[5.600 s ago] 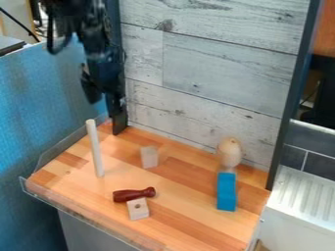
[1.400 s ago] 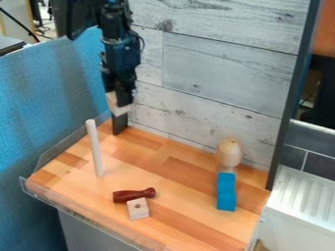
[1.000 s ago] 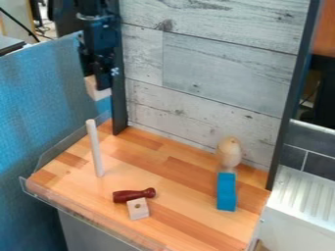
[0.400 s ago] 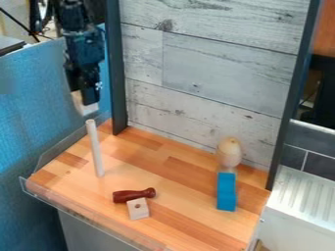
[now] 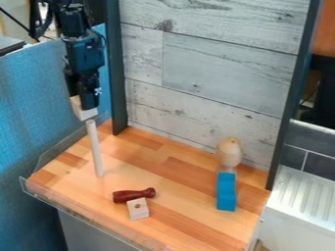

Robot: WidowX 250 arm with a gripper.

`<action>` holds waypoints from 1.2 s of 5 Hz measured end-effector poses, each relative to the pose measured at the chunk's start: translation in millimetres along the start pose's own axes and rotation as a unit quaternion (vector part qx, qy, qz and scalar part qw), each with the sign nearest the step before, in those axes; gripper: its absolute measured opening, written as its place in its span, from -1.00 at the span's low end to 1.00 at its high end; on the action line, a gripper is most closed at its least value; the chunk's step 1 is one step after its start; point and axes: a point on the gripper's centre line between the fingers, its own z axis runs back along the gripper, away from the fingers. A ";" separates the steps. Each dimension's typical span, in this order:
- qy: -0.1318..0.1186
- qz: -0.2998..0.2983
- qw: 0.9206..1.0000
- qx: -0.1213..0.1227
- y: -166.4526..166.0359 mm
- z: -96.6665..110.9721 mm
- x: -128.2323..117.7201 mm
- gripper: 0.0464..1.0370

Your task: Put the white cube on top of the cylinder

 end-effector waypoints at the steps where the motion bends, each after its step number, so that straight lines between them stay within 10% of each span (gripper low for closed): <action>1: 0.001 0.002 1.000 0.000 -0.1 0.0 -0.3 0.04; 6: 0.006 0.008 1.000 0.004 -2.3 -6.2 -0.8 0.04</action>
